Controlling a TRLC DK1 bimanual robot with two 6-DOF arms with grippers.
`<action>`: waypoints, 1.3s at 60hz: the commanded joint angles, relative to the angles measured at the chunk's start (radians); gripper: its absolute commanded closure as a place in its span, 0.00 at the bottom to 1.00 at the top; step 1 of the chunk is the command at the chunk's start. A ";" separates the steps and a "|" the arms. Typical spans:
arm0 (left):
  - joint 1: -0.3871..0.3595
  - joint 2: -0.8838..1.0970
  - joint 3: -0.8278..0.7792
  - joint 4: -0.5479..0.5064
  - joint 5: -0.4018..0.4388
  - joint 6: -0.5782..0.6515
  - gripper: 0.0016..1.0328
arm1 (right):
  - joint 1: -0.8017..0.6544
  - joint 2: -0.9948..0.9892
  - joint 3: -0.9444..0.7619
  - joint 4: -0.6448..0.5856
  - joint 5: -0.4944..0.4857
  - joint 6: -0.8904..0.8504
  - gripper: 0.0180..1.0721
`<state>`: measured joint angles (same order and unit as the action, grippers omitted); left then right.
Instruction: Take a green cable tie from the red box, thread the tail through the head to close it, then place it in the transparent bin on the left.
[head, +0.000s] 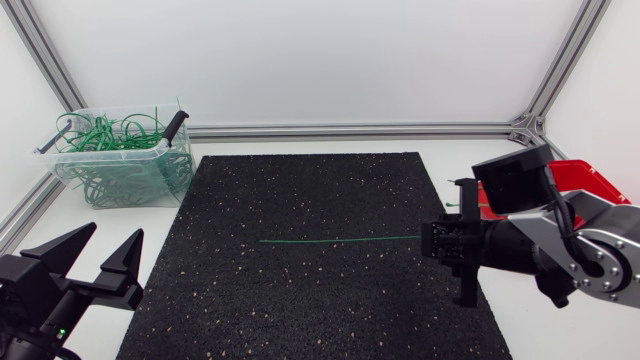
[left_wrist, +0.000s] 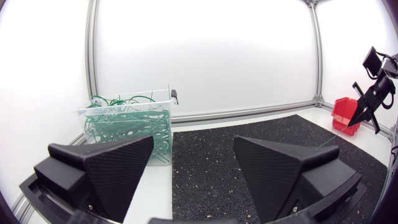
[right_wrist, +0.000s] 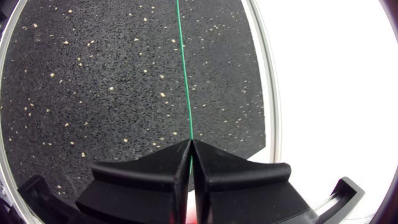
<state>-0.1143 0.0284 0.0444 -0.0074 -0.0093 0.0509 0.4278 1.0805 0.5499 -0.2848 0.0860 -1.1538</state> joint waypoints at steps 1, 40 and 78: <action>-0.002 0.039 0.008 -0.049 -0.001 0.023 0.18 | 0.022 -0.048 -0.038 0.039 0.027 -0.084 0.94; -0.005 0.617 0.417 -0.301 0.321 -0.019 0.18 | 0.192 -0.166 -0.200 0.658 0.112 -0.511 0.94; -0.042 1.211 0.853 -0.597 0.812 0.429 0.18 | 0.410 -0.004 -0.192 0.908 0.169 -0.560 0.94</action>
<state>-0.1474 1.2060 0.8467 -0.5827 0.7448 0.4259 0.8200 1.0458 0.3641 0.5861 0.2443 -1.6852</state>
